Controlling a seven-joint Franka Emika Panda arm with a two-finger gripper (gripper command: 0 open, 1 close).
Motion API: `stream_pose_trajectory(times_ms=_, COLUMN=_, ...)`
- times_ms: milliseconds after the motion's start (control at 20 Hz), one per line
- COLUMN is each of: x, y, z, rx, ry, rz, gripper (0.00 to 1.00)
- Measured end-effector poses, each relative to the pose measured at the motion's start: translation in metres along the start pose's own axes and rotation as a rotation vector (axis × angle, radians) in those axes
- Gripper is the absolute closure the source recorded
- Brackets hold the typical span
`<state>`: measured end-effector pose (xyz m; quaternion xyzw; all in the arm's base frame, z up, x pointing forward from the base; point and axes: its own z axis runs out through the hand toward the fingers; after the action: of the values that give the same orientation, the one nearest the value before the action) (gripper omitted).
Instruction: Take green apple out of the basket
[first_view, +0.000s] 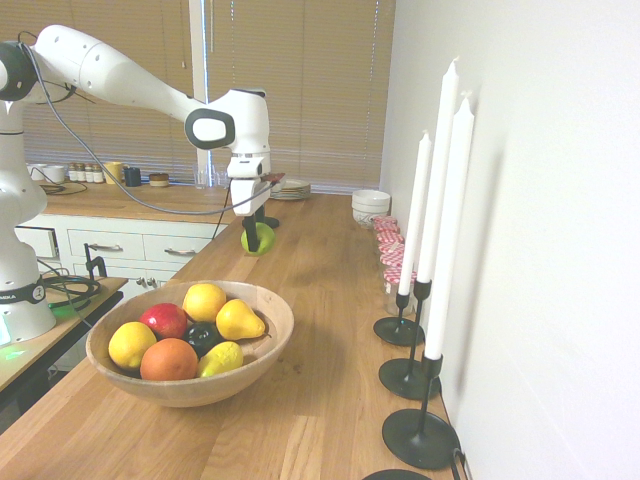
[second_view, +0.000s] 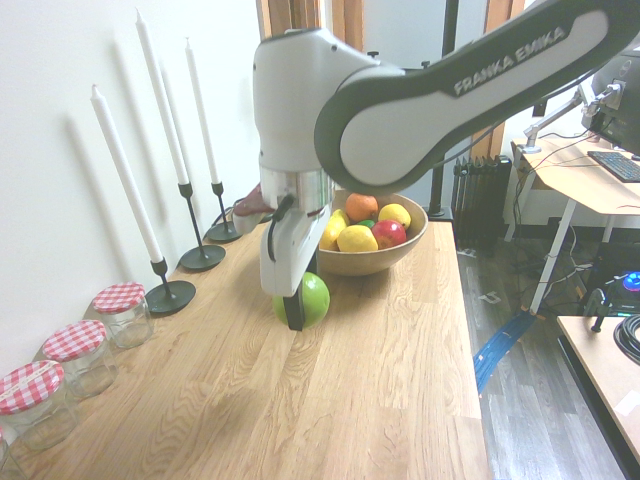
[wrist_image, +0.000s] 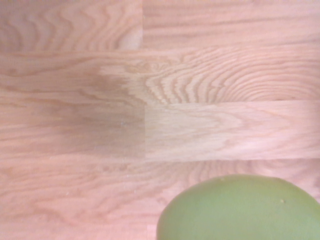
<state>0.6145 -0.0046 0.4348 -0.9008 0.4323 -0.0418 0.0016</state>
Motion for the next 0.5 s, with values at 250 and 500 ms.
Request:
stream_pose_trajectory(times_ms=250, x=-0.004, y=-0.012, z=0.037, rx=-0.013, ry=-0.017, rz=0.009, gripper=1.00)
stream_pose_trajectory(times_ms=500, x=-0.015, y=-0.026, z=0.065, rx=-0.020, ry=-0.029, rz=0.022, gripper=0.00)
